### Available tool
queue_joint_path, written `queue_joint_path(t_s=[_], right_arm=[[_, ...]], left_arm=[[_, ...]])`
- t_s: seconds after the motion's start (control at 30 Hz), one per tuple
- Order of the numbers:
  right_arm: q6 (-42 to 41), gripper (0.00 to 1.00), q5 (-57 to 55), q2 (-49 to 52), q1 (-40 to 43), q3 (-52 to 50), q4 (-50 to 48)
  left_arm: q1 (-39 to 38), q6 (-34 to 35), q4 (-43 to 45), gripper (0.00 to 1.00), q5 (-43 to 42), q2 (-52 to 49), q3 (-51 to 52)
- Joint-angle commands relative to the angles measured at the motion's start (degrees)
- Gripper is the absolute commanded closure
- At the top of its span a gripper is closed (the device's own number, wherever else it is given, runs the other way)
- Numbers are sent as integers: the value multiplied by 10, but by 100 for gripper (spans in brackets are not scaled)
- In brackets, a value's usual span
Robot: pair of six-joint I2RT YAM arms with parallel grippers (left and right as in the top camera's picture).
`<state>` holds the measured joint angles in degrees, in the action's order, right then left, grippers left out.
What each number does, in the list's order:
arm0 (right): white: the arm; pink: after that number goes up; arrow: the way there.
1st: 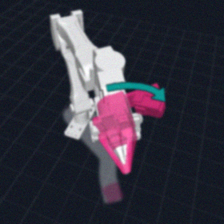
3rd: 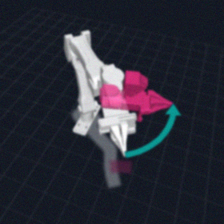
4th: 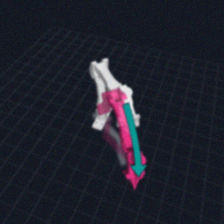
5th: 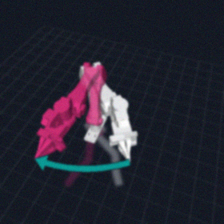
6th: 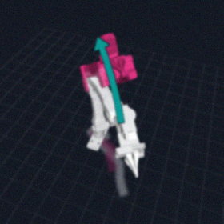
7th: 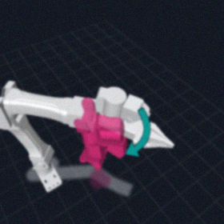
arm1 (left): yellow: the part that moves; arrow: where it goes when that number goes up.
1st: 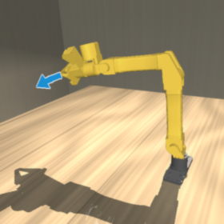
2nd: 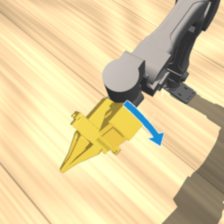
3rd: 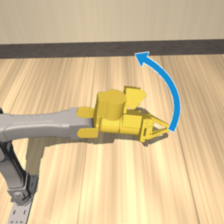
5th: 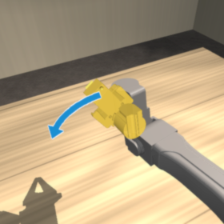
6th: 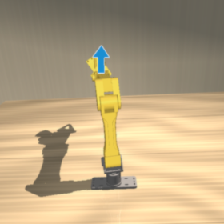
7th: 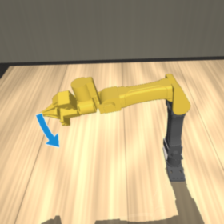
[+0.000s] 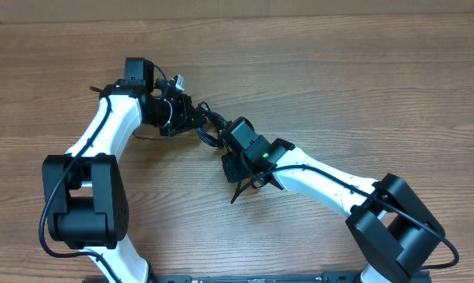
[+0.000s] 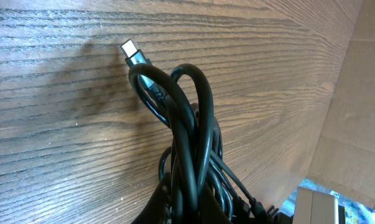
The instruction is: Untangle cables
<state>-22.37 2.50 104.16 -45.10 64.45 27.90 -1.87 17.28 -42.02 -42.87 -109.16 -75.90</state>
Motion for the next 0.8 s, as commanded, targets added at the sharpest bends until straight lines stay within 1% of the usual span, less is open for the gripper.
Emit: queue_joint_path(t_s=[0.0, 0.13, 0.23, 0.3, 0.33, 0.37, 0.47, 0.6, 0.77], right_arm=[[4, 87, -14, -13, 1, 13, -3], [32, 91, 11, -33, 8, 13, -3], [32, 91, 37, -48, 20, 13, -3], [31, 91, 73, -56, 35, 13, -4], [31, 92, 94, -57, 42, 13, -6], [30, 93, 140, -57, 53, 13, -12], [22, 96, 191, -57, 59, 12, -17], [-4, 96, 197, -57, 57, 9, -19], [-6, 96, 197, -57, 57, -5, -40]], left_arm=[[-4, 5, 1, 94, -15, 5, -7], [-4, -17, 3, 96, -10, 5, -7], [-4, -25, 10, 96, 19, 5, -7], [-4, -52, 18, 96, 31, 5, -7], [-4, -82, 20, 96, 24, 5, -7], [-4, -116, 22, 96, 7, 5, -7], [-4, -176, 22, 96, -42, 5, -7], [-4, -230, 22, 96, -95, 5, -7], [-4, -288, 14, 96, -139, 5, -7]])
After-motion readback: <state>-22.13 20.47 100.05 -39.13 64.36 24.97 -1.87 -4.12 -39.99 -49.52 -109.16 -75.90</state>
